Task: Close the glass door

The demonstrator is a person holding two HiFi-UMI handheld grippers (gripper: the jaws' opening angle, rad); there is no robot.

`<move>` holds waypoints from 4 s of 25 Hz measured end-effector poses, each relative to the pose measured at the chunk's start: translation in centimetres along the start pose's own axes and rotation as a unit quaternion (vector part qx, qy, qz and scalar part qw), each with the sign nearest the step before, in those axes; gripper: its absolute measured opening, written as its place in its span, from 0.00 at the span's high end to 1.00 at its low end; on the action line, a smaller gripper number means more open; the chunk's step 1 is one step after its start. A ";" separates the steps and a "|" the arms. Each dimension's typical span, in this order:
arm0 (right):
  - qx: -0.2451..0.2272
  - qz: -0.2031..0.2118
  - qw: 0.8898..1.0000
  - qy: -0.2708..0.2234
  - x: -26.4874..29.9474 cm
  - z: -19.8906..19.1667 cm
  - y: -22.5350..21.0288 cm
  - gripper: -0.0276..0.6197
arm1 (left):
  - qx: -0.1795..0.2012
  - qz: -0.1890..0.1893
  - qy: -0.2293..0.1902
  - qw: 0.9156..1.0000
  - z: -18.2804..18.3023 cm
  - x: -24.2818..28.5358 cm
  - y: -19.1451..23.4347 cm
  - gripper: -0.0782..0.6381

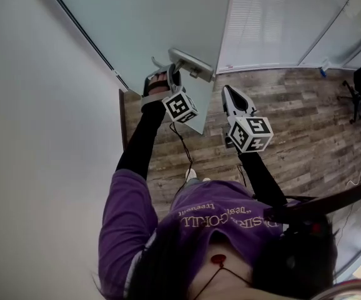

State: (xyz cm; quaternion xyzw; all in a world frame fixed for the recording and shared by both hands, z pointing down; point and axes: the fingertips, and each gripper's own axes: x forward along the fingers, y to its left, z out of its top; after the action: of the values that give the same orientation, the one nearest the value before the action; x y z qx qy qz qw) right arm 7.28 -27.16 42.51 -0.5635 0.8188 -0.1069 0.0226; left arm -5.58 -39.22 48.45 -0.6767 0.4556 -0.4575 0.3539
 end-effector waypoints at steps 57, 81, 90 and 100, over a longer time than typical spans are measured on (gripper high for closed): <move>0.007 -0.023 1.000 0.013 10.9 3.6 -14.8 0.96 | -0.012 -0.034 -0.031 0.999 10.7 15.9 2.5 0.72; 0.029 -0.075 0.997 -0.018 17.0 4.4 -17.1 0.96 | 0.026 -0.034 -0.078 0.996 13.7 21.3 2.9 0.73; 0.028 -0.110 0.993 -0.014 19.2 3.9 -18.0 0.96 | 0.033 -0.025 -0.099 0.994 14.8 24.4 4.6 0.73; 0.030 -0.113 0.993 -0.009 21.0 4.3 -19.8 0.96 | 0.028 -0.028 -0.102 0.994 15.7 27.1 5.2 0.73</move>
State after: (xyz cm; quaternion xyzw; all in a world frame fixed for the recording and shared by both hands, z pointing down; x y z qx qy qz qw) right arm 18.52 -54.07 44.09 -0.6525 0.7460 -0.1281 0.0348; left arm 12.17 -65.48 46.60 -0.7224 0.3851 -0.4081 0.4041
